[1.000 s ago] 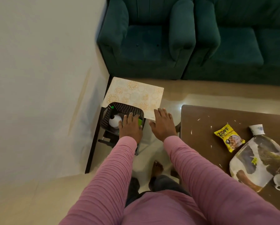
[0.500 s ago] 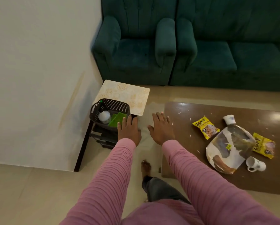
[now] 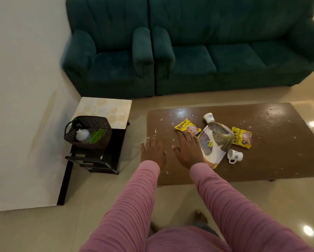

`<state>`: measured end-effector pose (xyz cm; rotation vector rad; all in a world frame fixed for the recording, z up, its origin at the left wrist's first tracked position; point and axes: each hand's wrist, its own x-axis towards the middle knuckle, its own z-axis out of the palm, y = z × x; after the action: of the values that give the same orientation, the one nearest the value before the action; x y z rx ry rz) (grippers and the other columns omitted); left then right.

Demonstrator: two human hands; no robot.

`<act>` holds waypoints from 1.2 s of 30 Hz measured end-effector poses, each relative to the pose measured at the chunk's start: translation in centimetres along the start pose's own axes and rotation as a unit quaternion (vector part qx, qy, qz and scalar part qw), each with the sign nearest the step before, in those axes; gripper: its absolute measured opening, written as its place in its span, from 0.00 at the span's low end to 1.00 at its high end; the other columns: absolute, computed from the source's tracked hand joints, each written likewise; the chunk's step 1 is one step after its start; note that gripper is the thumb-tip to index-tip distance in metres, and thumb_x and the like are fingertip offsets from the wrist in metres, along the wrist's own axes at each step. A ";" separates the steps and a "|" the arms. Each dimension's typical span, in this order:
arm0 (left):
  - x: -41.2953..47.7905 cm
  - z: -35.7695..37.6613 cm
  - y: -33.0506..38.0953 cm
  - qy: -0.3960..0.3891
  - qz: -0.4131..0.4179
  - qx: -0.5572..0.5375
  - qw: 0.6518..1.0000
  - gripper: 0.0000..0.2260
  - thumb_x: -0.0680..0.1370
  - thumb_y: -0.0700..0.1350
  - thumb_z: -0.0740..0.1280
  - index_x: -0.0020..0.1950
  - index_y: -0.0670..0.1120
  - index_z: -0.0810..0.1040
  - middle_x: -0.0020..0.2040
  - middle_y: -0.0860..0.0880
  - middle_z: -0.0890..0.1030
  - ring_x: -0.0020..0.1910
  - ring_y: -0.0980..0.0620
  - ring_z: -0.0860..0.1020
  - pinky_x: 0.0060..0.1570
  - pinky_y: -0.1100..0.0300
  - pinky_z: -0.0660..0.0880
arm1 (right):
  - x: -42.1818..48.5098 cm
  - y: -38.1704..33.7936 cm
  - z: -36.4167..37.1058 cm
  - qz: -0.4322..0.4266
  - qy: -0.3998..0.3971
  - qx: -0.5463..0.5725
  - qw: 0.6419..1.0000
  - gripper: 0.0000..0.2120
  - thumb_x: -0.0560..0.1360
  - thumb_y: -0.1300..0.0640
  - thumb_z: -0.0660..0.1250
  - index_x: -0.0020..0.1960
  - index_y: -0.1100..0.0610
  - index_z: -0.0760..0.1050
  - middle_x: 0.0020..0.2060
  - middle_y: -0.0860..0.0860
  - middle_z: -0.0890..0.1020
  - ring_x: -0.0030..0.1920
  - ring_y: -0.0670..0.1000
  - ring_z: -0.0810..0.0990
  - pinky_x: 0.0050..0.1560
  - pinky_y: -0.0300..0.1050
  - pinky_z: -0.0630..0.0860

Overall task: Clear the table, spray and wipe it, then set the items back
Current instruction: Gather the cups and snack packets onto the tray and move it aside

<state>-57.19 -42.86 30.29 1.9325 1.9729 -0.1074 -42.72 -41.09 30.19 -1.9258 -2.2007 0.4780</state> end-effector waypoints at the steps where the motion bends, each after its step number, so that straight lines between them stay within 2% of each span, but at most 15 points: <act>1: 0.1 0.3 1.3 -0.001 0.001 -0.002 1.000 0.26 0.81 0.50 0.57 0.78 0.51 0.54 0.80 0.46 0.53 0.78 0.42 0.50 0.75 0.40 0.46 | -0.3 1.4 -0.5 0.001 0.000 0.000 1.000 0.29 0.77 0.49 0.60 0.75 0.57 0.58 0.74 0.55 0.62 0.76 0.56 0.55 0.74 0.56 0.51; 7: 1.2 2.4 12.5 -0.004 -0.010 -0.006 1.000 0.26 0.81 0.50 0.57 0.78 0.50 0.54 0.80 0.47 0.52 0.78 0.43 0.50 0.75 0.42 0.47 | -1.6 13.2 -4.8 0.008 -0.011 -0.003 1.000 0.30 0.78 0.48 0.60 0.76 0.57 0.56 0.75 0.55 0.60 0.76 0.55 0.53 0.75 0.54 0.50; 10: 2.3 3.7 18.2 -0.009 -0.004 -0.019 1.000 0.25 0.81 0.49 0.58 0.78 0.51 0.54 0.80 0.47 0.51 0.79 0.43 0.48 0.75 0.42 0.46 | -1.4 19.3 -6.7 0.024 -0.011 -0.019 0.999 0.30 0.78 0.48 0.61 0.75 0.57 0.58 0.75 0.55 0.61 0.76 0.56 0.55 0.74 0.54 0.53; 15: 3.8 5.4 24.0 -0.019 -0.006 -0.024 1.000 0.25 0.82 0.49 0.57 0.77 0.52 0.54 0.80 0.49 0.50 0.79 0.44 0.46 0.76 0.43 0.43 | -0.8 25.1 -8.5 0.025 -0.020 -0.015 0.999 0.30 0.78 0.49 0.62 0.75 0.57 0.58 0.73 0.55 0.63 0.76 0.56 0.56 0.73 0.54 0.53; 22: 7.2 7.5 26.6 -0.047 -0.035 -0.022 0.998 0.25 0.82 0.50 0.57 0.78 0.53 0.54 0.80 0.49 0.51 0.79 0.44 0.47 0.76 0.42 0.45 | 1.8 29.5 -7.9 0.034 -0.051 0.002 0.998 0.30 0.77 0.48 0.62 0.75 0.58 0.59 0.74 0.55 0.63 0.75 0.56 0.57 0.74 0.55 0.53; 29: 12.8 10.1 29.2 -0.090 -0.046 -0.078 0.992 0.24 0.82 0.50 0.57 0.76 0.52 0.56 0.79 0.47 0.52 0.78 0.44 0.48 0.75 0.41 0.46 | 5.5 33.8 -7.4 0.031 -0.100 -0.049 0.993 0.28 0.78 0.50 0.62 0.73 0.59 0.61 0.73 0.57 0.65 0.75 0.58 0.58 0.73 0.56 0.56; 32: 14.5 10.9 30.2 -0.121 -0.045 -0.098 0.987 0.23 0.82 0.50 0.57 0.76 0.52 0.56 0.79 0.47 0.53 0.78 0.44 0.48 0.75 0.42 0.46 | 7.6 35.3 -7.3 0.037 -0.110 -0.064 0.991 0.28 0.76 0.50 0.64 0.72 0.60 0.64 0.70 0.58 0.68 0.73 0.58 0.61 0.72 0.57 0.58; 36: 16.7 12.5 29.6 -0.158 -0.045 -0.081 0.983 0.25 0.82 0.51 0.56 0.77 0.51 0.54 0.80 0.47 0.51 0.78 0.43 0.48 0.75 0.42 0.46 | 10.8 36.0 -6.3 0.053 -0.113 -0.045 0.991 0.27 0.77 0.51 0.63 0.72 0.60 0.63 0.71 0.59 0.67 0.73 0.59 0.61 0.72 0.57 0.58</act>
<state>-25.43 -29.30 19.43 1.6112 1.7970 -0.2530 -8.69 -25.71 22.53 -2.1396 -2.2972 0.6546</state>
